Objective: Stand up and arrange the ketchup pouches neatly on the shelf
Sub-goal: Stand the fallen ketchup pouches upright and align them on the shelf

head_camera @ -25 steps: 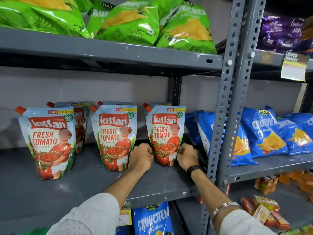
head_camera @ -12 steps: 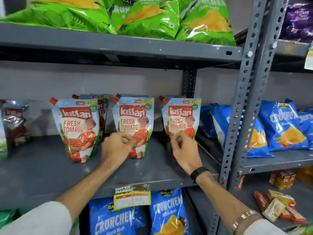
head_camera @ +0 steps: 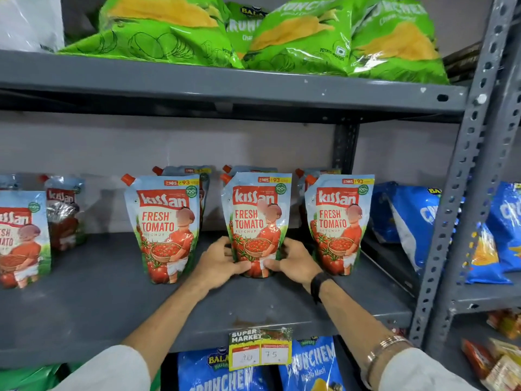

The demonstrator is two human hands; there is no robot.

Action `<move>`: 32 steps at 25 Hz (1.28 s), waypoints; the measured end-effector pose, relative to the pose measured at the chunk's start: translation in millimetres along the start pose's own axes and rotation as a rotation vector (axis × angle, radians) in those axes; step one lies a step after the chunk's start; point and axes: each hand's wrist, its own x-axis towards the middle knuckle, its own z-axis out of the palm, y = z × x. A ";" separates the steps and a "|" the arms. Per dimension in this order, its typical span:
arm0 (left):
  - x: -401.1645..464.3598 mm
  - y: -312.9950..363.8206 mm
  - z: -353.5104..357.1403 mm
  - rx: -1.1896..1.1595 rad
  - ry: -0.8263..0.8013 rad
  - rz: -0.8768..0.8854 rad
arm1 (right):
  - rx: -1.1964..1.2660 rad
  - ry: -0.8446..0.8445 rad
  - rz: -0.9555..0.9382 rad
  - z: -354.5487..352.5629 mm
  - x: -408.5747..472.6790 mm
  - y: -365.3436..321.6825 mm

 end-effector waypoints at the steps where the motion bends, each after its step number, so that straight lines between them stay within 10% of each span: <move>1: 1.8 -0.5 2.1 0.016 0.012 0.015 | -0.007 0.003 0.005 -0.7 0.7 1.3; 16: -18.5 -2.4 -2.3 0.093 0.063 0.022 | 0.060 -0.065 0.030 -9.1 -18.2 2.6; 22: -49.5 -27.4 -54.7 0.144 0.265 0.021 | -0.003 0.433 -0.151 2.0 -48.1 -7.6; 32: -44.3 -69.5 -175.6 0.132 0.373 -0.048 | 0.005 0.024 -0.096 129.7 -27.1 -66.4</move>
